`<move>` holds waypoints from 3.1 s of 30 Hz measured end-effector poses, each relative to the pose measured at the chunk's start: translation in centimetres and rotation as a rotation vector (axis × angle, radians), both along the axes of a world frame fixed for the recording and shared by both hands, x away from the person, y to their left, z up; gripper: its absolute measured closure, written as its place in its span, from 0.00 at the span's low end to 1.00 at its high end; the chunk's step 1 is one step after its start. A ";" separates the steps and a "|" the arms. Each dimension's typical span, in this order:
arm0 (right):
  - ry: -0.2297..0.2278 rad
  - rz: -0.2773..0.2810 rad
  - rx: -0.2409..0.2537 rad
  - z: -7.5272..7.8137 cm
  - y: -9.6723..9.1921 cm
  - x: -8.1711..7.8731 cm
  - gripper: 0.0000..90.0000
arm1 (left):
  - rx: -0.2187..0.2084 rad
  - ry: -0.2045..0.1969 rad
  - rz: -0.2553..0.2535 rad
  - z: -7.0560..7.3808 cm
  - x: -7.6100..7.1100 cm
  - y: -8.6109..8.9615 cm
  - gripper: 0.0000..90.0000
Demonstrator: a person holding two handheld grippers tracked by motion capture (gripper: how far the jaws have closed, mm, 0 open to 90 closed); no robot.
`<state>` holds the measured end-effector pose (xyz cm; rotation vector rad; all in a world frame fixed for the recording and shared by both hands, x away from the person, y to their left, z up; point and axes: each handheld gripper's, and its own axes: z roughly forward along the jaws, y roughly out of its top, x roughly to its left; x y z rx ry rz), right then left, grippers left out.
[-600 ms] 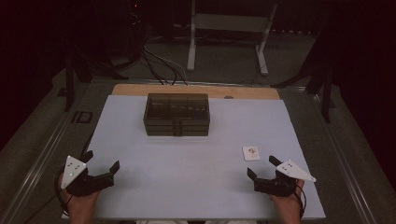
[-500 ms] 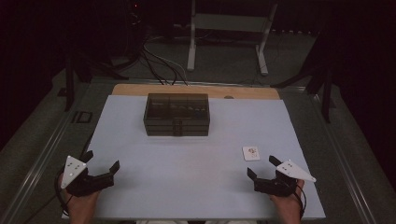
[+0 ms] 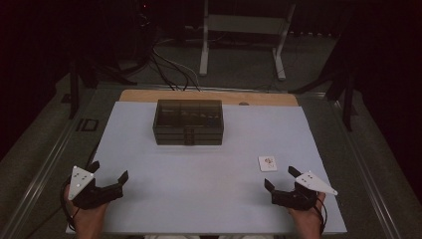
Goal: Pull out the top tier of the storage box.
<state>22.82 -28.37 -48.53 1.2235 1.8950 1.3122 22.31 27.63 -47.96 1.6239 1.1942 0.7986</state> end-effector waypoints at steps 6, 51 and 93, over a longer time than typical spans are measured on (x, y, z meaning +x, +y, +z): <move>0.012 -0.020 -0.001 0.1 0.0 -0.2 0.01 | 0.005 0.025 -0.003 -0.3 0.7 -0.3 0.01; -0.026 -0.065 0.007 0.6 -0.2 -0.7 0.01 | 0.000 0.014 -0.035 2.5 5.7 -8.9 0.03; -0.028 -0.066 0.016 0.7 -0.4 -0.7 0.01 | 0.056 0.117 -0.069 -0.2 12.5 -14.3 0.01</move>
